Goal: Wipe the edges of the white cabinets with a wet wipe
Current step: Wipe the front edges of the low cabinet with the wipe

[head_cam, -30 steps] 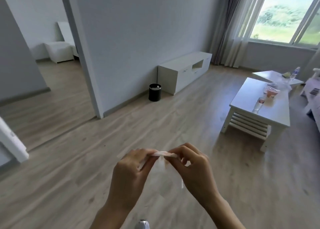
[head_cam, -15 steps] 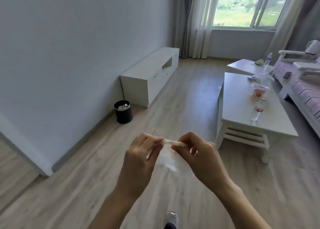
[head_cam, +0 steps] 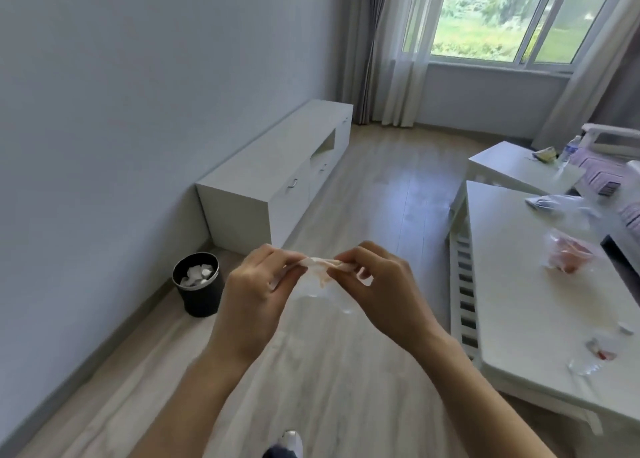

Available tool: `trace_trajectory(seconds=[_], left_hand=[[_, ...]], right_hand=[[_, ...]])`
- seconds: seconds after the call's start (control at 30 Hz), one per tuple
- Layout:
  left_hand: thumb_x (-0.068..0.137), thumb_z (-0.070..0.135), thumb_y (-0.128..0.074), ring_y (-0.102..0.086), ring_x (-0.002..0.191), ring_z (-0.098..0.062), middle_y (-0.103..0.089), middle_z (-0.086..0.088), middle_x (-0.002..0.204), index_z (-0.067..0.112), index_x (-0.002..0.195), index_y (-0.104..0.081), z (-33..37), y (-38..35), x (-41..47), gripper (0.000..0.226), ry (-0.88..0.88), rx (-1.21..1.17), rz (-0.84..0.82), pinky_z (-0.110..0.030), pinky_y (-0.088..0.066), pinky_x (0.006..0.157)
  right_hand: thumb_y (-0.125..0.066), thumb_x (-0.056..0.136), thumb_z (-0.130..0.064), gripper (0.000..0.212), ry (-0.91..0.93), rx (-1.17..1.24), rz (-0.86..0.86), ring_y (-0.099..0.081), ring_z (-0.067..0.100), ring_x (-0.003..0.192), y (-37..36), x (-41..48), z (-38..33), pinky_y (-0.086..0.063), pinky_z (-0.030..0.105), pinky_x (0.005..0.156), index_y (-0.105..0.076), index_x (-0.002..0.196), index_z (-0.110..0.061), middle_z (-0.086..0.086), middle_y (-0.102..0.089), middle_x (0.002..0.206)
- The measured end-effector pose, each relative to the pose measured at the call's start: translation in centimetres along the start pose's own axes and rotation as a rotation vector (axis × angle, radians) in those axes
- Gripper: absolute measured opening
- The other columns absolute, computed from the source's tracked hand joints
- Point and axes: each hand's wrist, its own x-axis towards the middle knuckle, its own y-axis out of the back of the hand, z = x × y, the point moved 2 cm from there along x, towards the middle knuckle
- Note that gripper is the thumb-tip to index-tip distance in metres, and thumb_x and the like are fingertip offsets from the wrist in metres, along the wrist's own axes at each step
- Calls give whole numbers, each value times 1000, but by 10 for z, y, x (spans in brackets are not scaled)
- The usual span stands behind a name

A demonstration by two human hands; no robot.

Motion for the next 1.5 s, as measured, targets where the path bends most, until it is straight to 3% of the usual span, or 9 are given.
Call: trace_trajectory(seconds=[0.4,0.73,0.87,0.97,1.07,1.23,1.3,1.4,1.5], left_hand=[[84,16,-65,-59,76,-7,-63,6,82,18,88,-69,-195,-201,349,6,56,-33,-9,-23,-48,69],[82,21,-61,-57,73,-6,-61,10,77,18,85,-70,-324,-363,564,10,273,71,159,-15,-43,67],[82,18,-64,-58,73,-11,-61,7,77,15,84,-69,-371,-402,618,7,394,123,216,-25,-46,65],[82,22,-60,-59,74,-11,-61,9,78,14,85,-70,-407,-420,650,13,468,175,257,-32,-50,64],[81,10,-68,-58,73,-13,-62,6,78,11,85,-70,-448,-434,679,5,516,258,315,-31,-48,64],[80,5,-69,-58,72,-15,-62,5,77,11,83,-69,-511,-452,720,7,577,378,349,-28,-44,61],[82,9,-68,-58,72,-16,-62,4,77,10,83,-69,-534,-460,733,2,566,420,365,-31,-44,61],[80,17,-60,-59,70,-17,-62,3,77,9,82,-69,-565,-473,746,12,573,479,384,-36,-49,58],[79,17,-61,-58,69,-15,-62,3,77,9,82,-69,-598,-491,747,13,598,525,415,-33,-47,57]], right_hand=[[-69,82,-16,3,-24,1,-10,-52,-2,72,-39,359,274,-39,6,63,-69,80,-14,-9,-58,76],[-69,81,-23,5,107,73,-248,-50,-5,71,-69,623,492,-35,4,62,-68,79,-18,-11,-58,76],[-67,83,-24,9,202,77,-409,-50,-4,72,-100,707,548,-38,9,62,-70,83,-16,-11,-58,79],[-67,83,-23,10,253,115,-487,-50,6,70,-132,759,579,-40,16,60,-69,83,-13,-4,-60,80],[-67,84,-20,9,304,162,-547,-49,11,69,-168,807,604,-41,21,59,-68,81,-12,-3,-59,79],[-67,84,-17,5,346,264,-602,-49,2,71,-223,869,644,-39,14,59,-67,79,-16,-9,-55,77],[-66,84,-16,4,358,296,-635,-49,0,72,-245,889,661,-39,12,60,-67,80,-16,-8,-57,79],[-67,84,-14,4,390,334,-676,-49,-3,71,-276,915,683,-39,12,60,-67,80,-16,-8,-57,78],[-67,84,-15,4,439,379,-705,-49,-2,71,-311,932,706,-41,15,61,-68,80,-17,-8,-58,79]])
